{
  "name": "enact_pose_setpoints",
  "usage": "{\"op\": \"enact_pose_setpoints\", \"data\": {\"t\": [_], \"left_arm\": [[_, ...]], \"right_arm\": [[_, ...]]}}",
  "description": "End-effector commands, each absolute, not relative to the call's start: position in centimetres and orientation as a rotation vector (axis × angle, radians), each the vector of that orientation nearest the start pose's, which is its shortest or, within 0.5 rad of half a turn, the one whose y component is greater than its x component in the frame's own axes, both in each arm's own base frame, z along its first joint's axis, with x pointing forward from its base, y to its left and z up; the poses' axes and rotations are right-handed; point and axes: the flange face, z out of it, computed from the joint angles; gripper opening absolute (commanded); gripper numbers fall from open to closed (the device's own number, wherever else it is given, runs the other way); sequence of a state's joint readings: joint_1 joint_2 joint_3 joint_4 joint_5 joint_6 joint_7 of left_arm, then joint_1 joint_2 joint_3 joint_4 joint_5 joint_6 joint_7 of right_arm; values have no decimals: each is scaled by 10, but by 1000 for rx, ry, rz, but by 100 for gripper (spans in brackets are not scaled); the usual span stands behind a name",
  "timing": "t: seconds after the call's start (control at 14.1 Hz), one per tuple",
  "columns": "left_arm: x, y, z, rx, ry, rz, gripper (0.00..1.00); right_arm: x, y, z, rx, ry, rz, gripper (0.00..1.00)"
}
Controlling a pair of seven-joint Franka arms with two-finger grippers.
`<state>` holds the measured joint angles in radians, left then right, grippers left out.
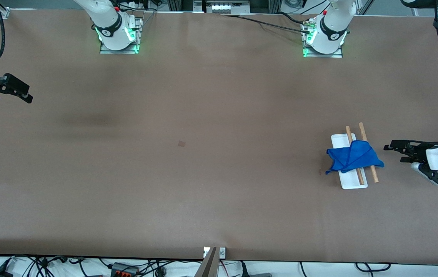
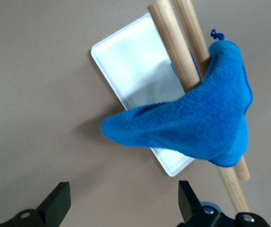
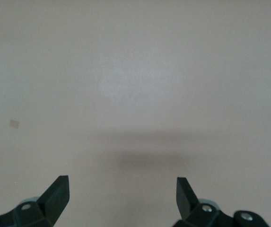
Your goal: Pass towel and hang on rack
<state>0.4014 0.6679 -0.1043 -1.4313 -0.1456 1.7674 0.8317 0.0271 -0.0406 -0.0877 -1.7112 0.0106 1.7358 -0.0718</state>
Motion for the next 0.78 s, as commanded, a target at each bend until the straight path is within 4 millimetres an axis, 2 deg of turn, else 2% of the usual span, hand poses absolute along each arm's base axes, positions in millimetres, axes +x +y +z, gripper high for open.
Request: {"op": "enact_pose_setpoints", "data": {"t": [0.0, 0.28, 0.43, 0.5, 0.57, 0.71], "left_arm": [[652, 199, 321, -3370, 853, 271, 100], [640, 192, 360, -3384, 877, 324, 100], [647, 190, 410, -3359, 903, 315, 100], [647, 187, 423, -3366, 895, 357, 100], [650, 181, 426, -3367, 911, 376, 100], [657, 153, 429, -3336, 965, 390, 100]], "right_arm": [[552, -31, 599, -3144, -34, -94, 100], [552, -32, 600, -3142, -27, -99, 100], [552, -35, 601, -3141, -19, -101, 100], [552, -30, 603, -3142, -34, -106, 100], [553, -28, 602, -3144, -41, -103, 100], [552, -20, 603, -3147, -66, -106, 100]]}}
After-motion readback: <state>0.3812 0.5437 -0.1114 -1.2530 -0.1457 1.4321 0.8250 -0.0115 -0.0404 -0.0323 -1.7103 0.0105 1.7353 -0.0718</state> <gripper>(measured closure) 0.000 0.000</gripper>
